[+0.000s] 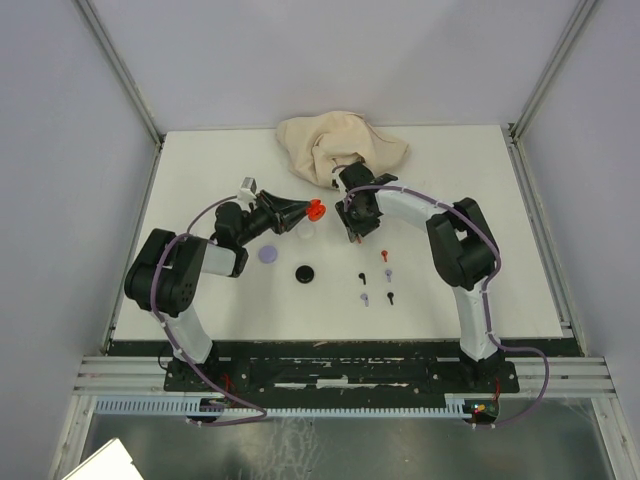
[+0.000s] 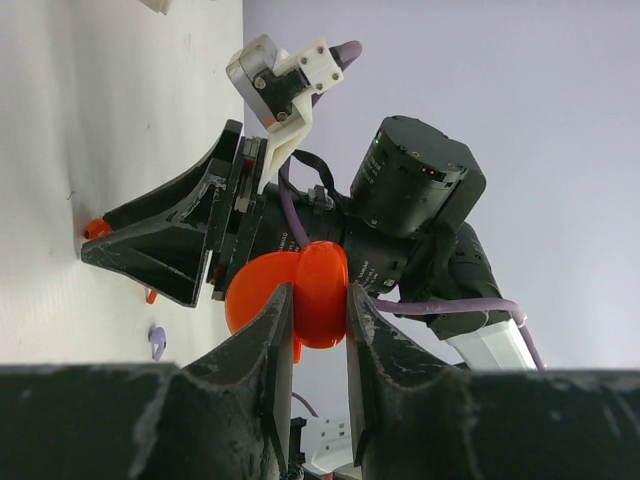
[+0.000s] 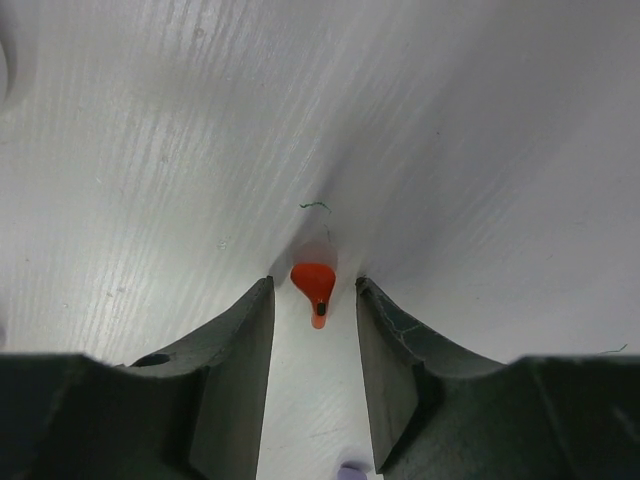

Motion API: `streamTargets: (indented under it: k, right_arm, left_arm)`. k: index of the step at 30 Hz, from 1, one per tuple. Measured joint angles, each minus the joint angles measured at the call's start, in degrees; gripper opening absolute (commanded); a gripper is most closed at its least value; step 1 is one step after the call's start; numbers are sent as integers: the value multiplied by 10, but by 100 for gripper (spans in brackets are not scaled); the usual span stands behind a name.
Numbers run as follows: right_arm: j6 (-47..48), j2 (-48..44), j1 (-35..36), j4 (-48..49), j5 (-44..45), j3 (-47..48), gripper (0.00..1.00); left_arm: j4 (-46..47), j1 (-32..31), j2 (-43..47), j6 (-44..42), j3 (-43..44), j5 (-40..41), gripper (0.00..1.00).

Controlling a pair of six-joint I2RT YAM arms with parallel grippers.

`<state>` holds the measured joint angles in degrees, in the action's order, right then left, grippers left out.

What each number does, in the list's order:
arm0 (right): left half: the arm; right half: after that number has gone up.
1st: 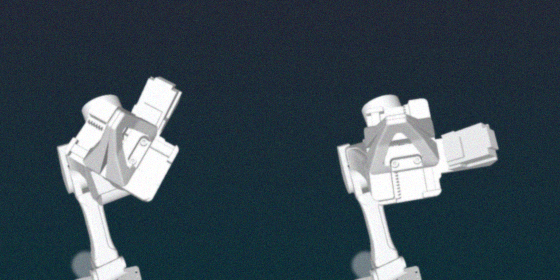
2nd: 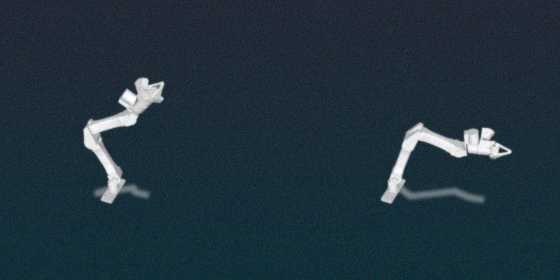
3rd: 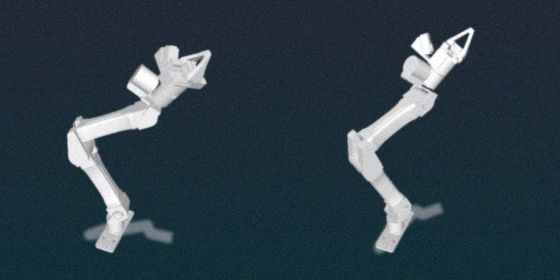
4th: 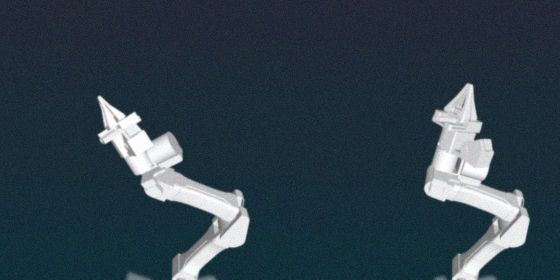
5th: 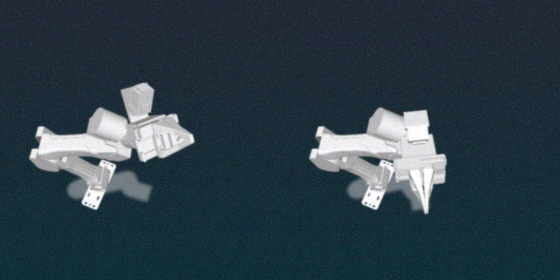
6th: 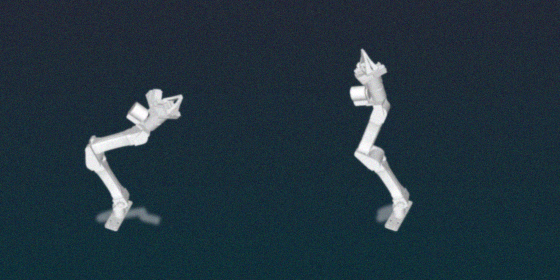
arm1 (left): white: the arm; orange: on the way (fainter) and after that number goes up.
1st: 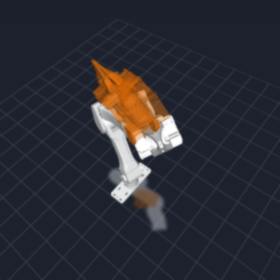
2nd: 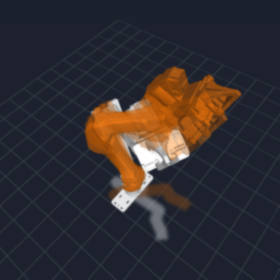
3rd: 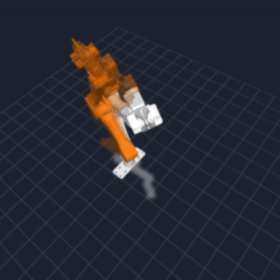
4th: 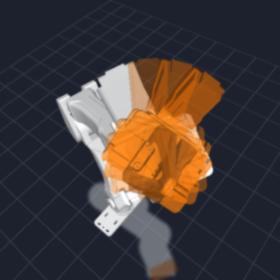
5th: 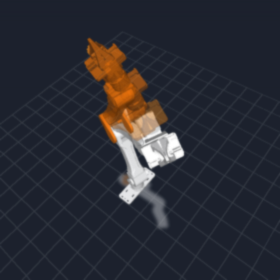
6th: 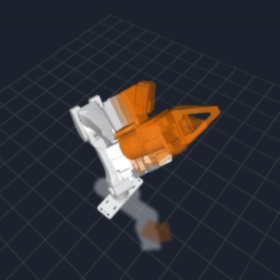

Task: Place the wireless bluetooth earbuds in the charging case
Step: Pick up the earbud from the center of the board.

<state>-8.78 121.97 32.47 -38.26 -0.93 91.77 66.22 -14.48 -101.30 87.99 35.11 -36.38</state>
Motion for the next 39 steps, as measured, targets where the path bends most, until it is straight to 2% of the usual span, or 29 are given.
streamTargets:
  k: [10,19,26,30,33,39]
  right_arm:
    - [-1,10,0,-4,-3,18,36]
    - [-2,17,0,-9,-3,26,17]
    - [-2,16,0,-6,0,24,9]
    - [-2,-18,0,41,5,-24,8]
    - [-2,-78,0,93,9,-83,8]
    - [-2,-255,0,291,0,-232,8]
  left_arm:
    - [4,2,0,0,-8,1,3]
    - [4,4,0,0,-9,1,3]
    - [4,5,0,0,-10,1,3]
    - [3,5,0,0,-10,3,3]
    - [0,5,0,0,-10,3,3]
    - [-14,5,0,0,-10,3,3]
